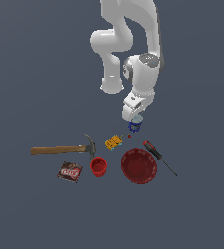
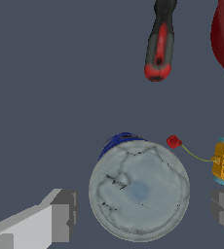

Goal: Pick up a designated object from a clutter of objects.

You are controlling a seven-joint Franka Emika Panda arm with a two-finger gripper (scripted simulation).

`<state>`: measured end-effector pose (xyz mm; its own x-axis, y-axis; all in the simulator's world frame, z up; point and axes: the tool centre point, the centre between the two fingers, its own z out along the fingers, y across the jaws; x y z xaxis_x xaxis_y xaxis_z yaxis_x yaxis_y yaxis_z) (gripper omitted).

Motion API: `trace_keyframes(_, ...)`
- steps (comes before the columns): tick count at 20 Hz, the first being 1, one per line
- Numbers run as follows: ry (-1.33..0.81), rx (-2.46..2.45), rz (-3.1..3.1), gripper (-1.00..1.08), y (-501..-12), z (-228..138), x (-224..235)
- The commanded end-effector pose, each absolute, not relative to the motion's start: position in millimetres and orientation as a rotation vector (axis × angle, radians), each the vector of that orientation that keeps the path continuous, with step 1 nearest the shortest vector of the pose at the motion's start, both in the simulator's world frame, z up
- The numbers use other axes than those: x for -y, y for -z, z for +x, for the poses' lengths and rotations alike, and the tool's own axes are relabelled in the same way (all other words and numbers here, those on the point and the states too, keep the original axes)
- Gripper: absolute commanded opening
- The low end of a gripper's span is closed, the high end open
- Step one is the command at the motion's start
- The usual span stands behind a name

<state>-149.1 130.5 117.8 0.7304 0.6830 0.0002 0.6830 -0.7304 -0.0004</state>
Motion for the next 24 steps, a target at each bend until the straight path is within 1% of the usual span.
trace_keyframes(1, -0.001, 1.154, -2.921, 1.00, -110.6, -149.8, -130.5)
trace_keyframes(8, 0.000, 1.158, -2.919, 1.00, -83.0, -150.7, -130.7)
trace_keyframes(15, 0.000, 1.160, -2.919, 1.00, -74.2, -150.1, -130.7)
trace_keyframes(16, 0.000, 1.160, -2.919, -1.00, -74.2, -150.1, -130.7)
trace_keyframes(24, 0.000, 1.160, -2.919, -1.00, -74.2, -150.1, -130.7)
